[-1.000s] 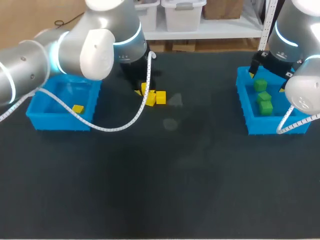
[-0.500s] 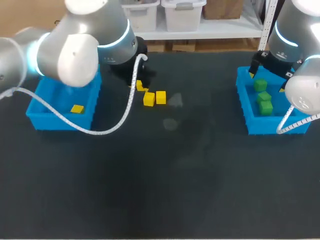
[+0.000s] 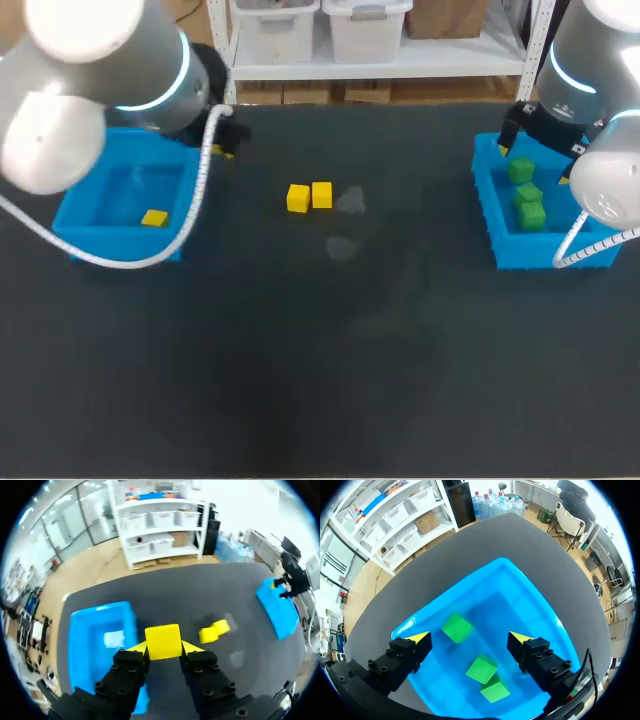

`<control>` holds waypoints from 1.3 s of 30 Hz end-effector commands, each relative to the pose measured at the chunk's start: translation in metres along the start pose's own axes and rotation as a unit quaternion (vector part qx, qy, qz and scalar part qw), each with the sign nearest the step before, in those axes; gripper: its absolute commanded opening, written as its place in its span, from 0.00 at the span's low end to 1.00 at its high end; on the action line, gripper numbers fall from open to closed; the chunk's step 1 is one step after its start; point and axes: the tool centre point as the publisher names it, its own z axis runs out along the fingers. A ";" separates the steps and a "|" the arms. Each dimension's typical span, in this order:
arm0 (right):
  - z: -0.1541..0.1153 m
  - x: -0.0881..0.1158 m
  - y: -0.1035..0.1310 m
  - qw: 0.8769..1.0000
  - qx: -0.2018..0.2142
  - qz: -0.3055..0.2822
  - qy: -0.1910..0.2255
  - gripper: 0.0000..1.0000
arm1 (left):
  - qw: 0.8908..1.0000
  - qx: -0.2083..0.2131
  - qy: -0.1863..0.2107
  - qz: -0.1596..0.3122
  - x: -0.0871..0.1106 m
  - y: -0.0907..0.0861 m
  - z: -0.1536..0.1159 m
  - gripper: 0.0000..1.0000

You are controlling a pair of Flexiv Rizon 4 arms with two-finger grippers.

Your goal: Put the green cubes in the right bin and the yellow cubes in the left bin.

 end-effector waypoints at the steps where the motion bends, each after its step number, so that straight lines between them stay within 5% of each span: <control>1: 0.000 0.000 -0.001 1.000 0.000 0.000 0.000 1.00 | 0.998 -0.039 -0.035 -0.033 0.019 0.034 -0.031 0.00; 8: 0.000 0.000 -0.001 1.000 0.000 0.000 0.000 1.00 | 0.992 -0.091 -0.002 -0.081 0.054 0.076 -0.021 0.00; 9: 0.000 0.000 -0.001 1.000 0.000 0.000 0.000 1.00 | 0.992 -0.096 0.004 -0.082 0.058 0.077 -0.019 0.16; 10: 0.000 0.000 -0.001 1.000 0.000 0.000 0.000 1.00 | 0.992 -0.098 0.005 -0.082 0.060 0.078 -0.017 1.00; 20: 0.000 0.000 -0.001 1.000 0.000 0.000 0.000 1.00 | 0.992 -0.110 -0.018 -0.068 0.051 0.066 -0.021 1.00; 23: 0.000 0.000 -0.001 1.000 0.000 0.000 0.000 1.00 | 0.996 -0.068 -0.034 -0.046 0.031 0.046 -0.025 1.00; 29: 0.000 0.000 -0.001 1.000 0.000 0.000 0.000 1.00 | 0.993 0.073 -0.033 0.082 -0.003 -0.017 -0.022 1.00; 34: 0.000 0.000 -0.001 1.000 0.000 0.000 0.000 1.00 | 0.954 0.154 0.012 0.257 -0.013 -0.062 -0.010 1.00; 39: 0.000 0.000 -0.001 1.000 0.000 0.000 0.000 1.00 | 0.889 0.189 0.079 0.410 -0.019 -0.089 0.003 1.00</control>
